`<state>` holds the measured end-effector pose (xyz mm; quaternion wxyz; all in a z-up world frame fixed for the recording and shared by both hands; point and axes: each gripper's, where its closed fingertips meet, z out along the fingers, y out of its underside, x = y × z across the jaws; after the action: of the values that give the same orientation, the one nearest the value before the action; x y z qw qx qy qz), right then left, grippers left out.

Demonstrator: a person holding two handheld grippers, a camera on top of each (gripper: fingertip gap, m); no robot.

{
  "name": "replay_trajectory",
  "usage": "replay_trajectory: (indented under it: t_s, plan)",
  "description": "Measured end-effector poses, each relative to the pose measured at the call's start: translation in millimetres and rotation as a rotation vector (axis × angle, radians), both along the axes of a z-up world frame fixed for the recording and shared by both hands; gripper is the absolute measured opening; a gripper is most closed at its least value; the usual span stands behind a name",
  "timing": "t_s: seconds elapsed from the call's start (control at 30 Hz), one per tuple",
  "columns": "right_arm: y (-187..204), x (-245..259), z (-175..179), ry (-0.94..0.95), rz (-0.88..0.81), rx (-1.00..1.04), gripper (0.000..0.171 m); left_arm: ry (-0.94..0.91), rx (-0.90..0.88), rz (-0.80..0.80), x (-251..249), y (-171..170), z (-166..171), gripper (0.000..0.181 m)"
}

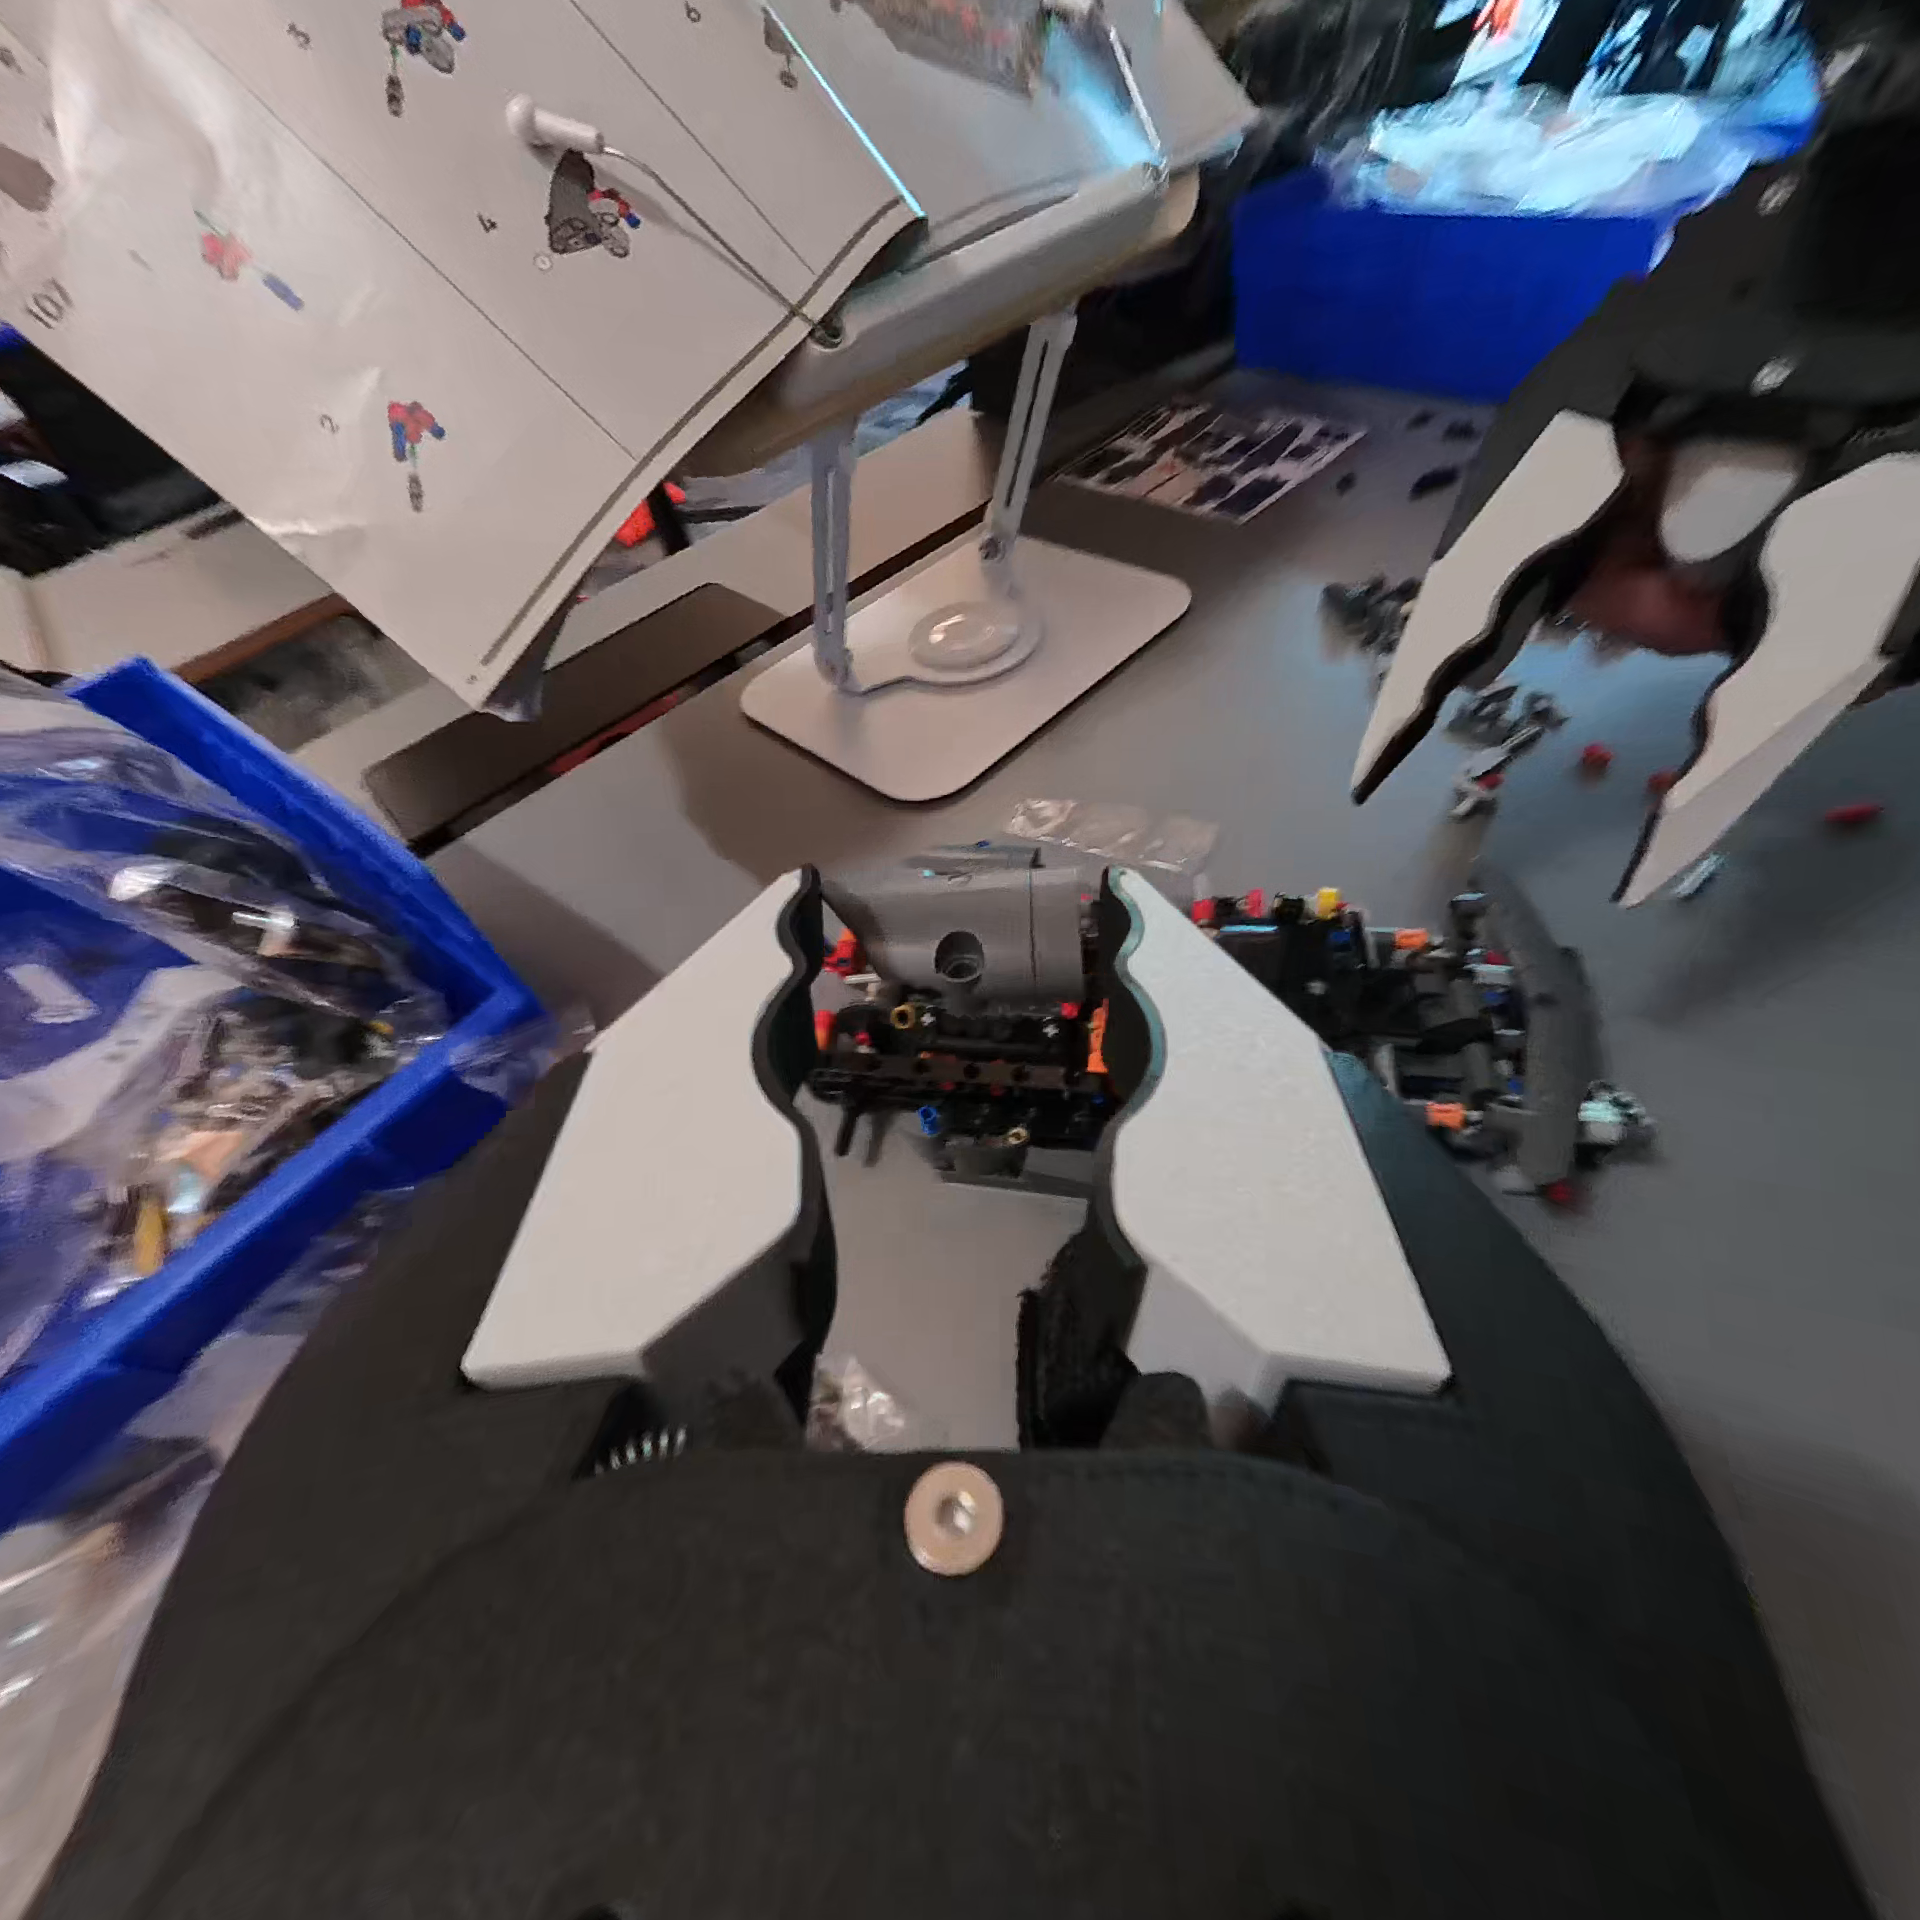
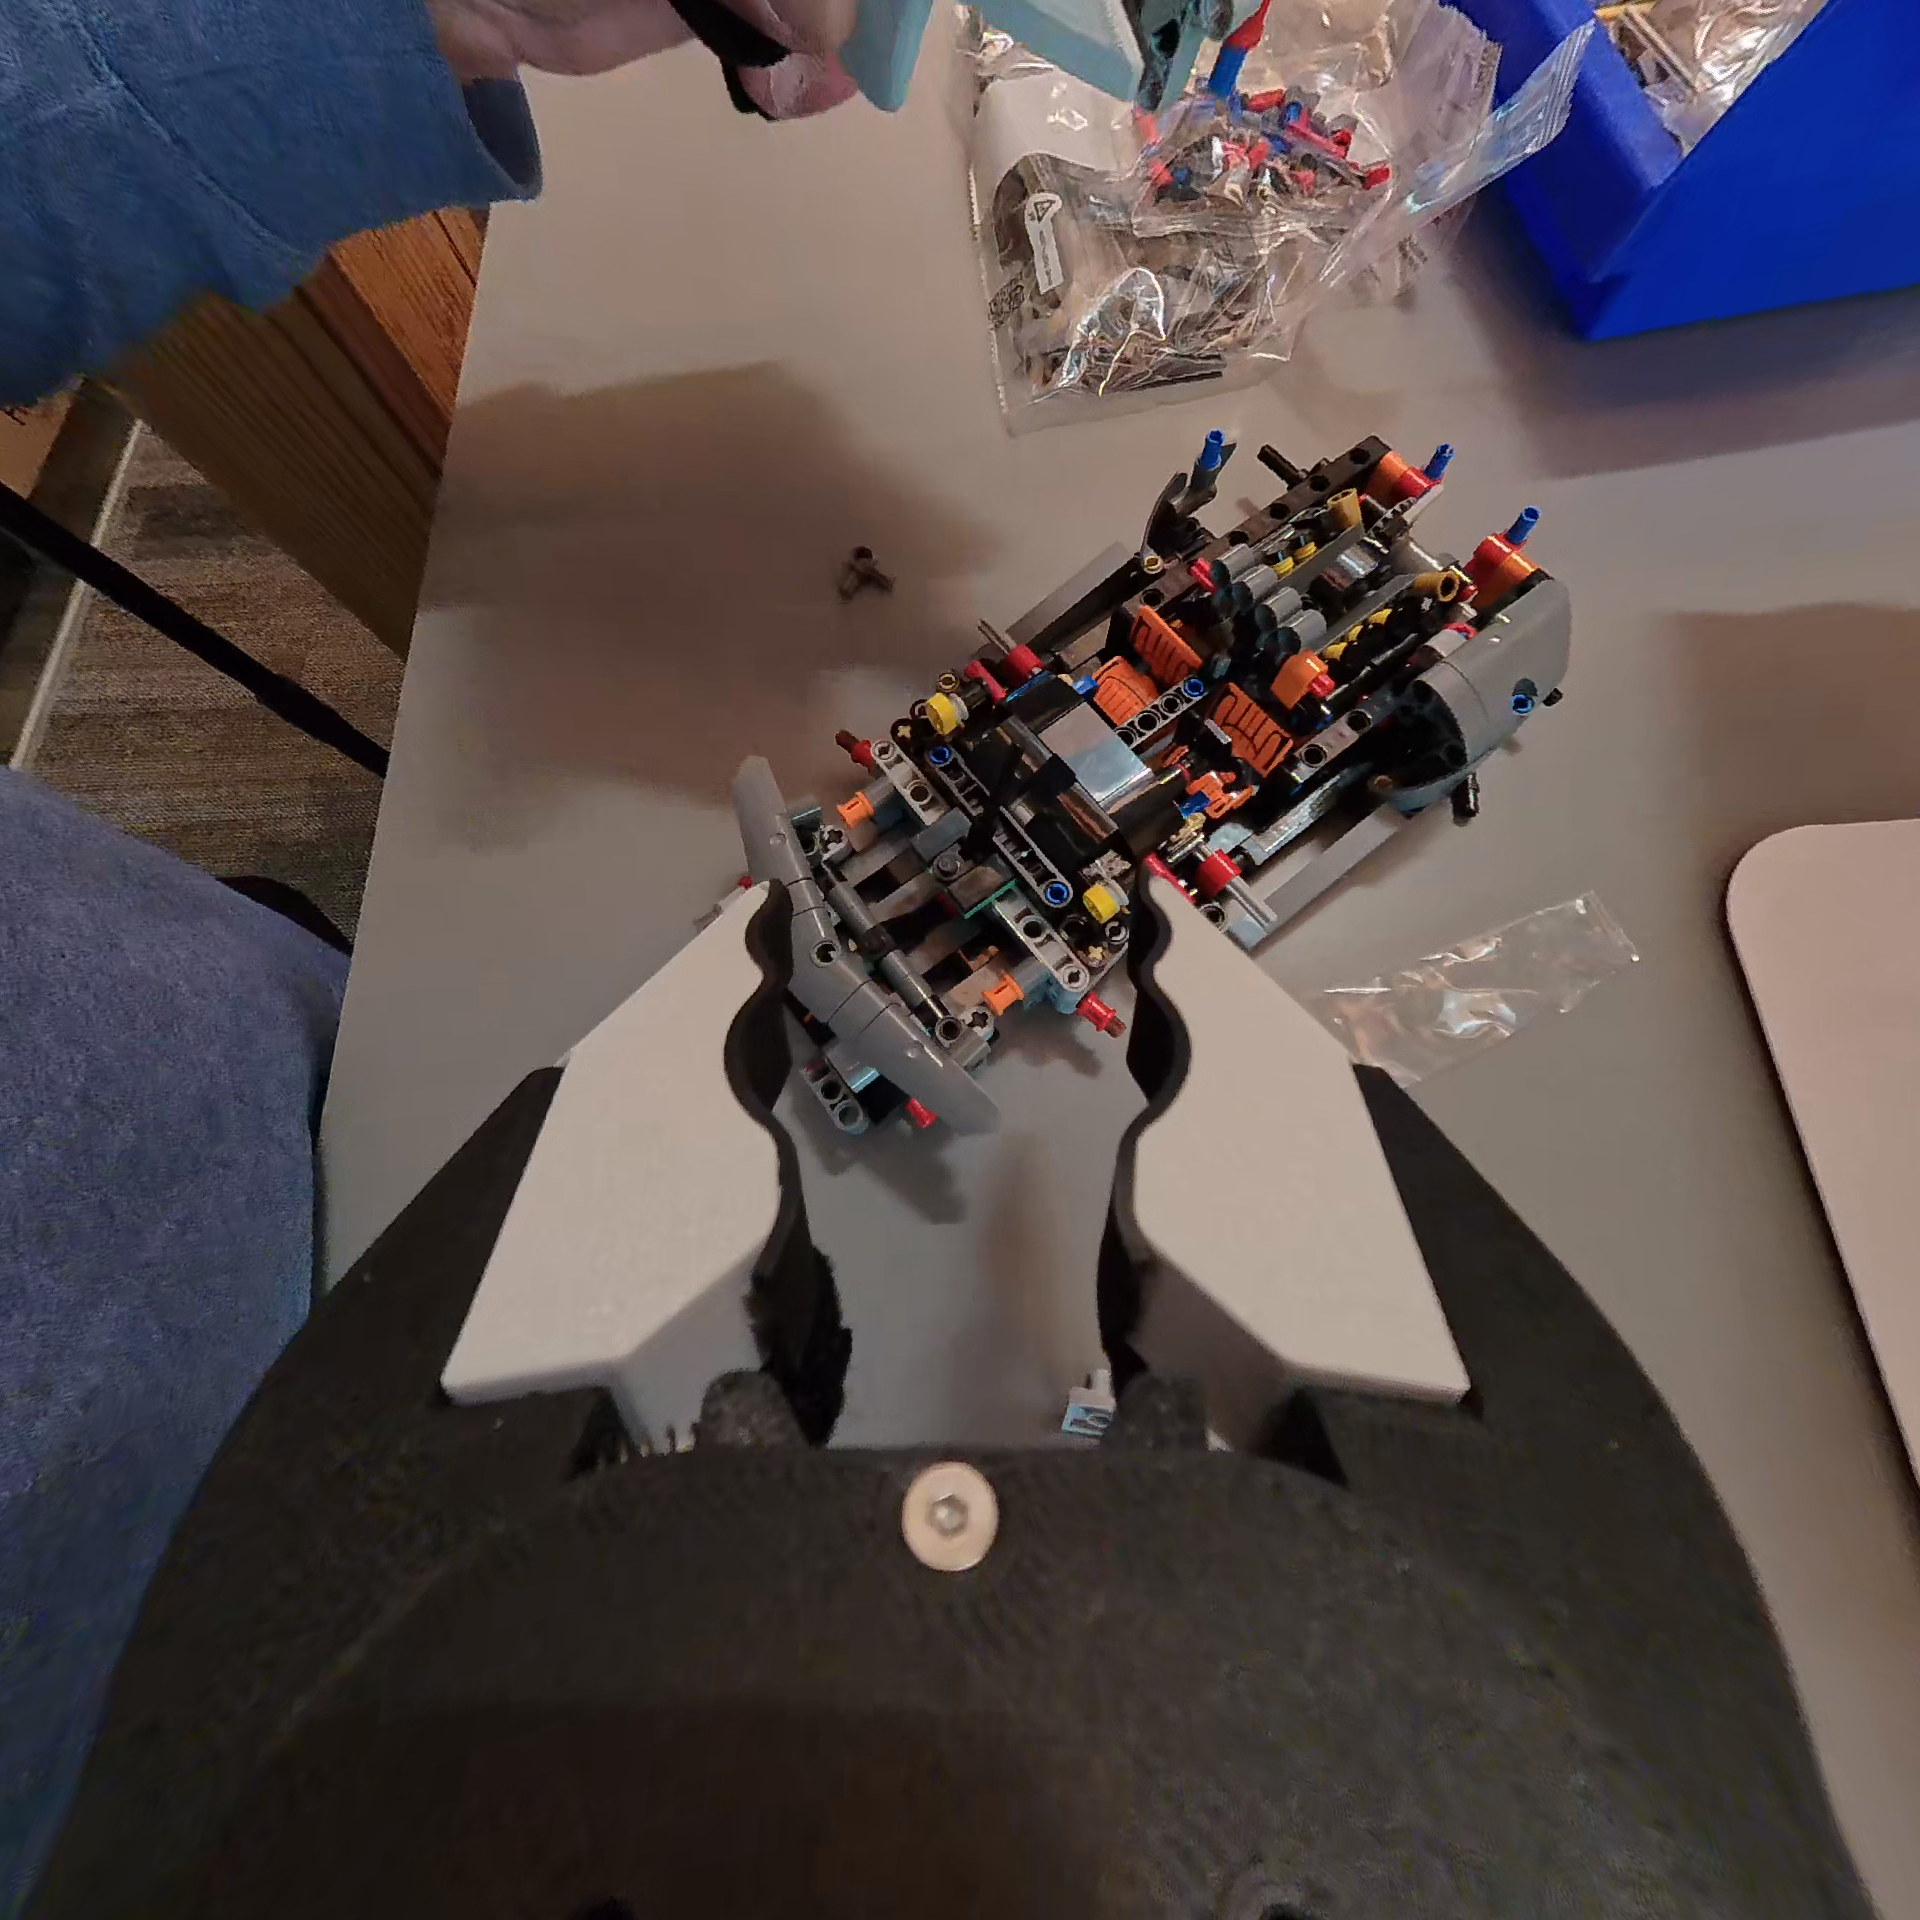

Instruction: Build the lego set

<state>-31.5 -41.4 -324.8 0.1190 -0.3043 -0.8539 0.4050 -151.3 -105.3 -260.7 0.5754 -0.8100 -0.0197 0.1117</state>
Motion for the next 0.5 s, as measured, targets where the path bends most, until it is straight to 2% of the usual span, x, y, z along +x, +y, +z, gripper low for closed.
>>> replay_trajectory:
  t_s: [0.5]
  plan:
    - [1.6, 2.3, -1.6, -0.003, -0.008, -0.007, 0.063, 0.109, -0.091, 0.017, 3.2, 1.6, -6.7, 0.052]
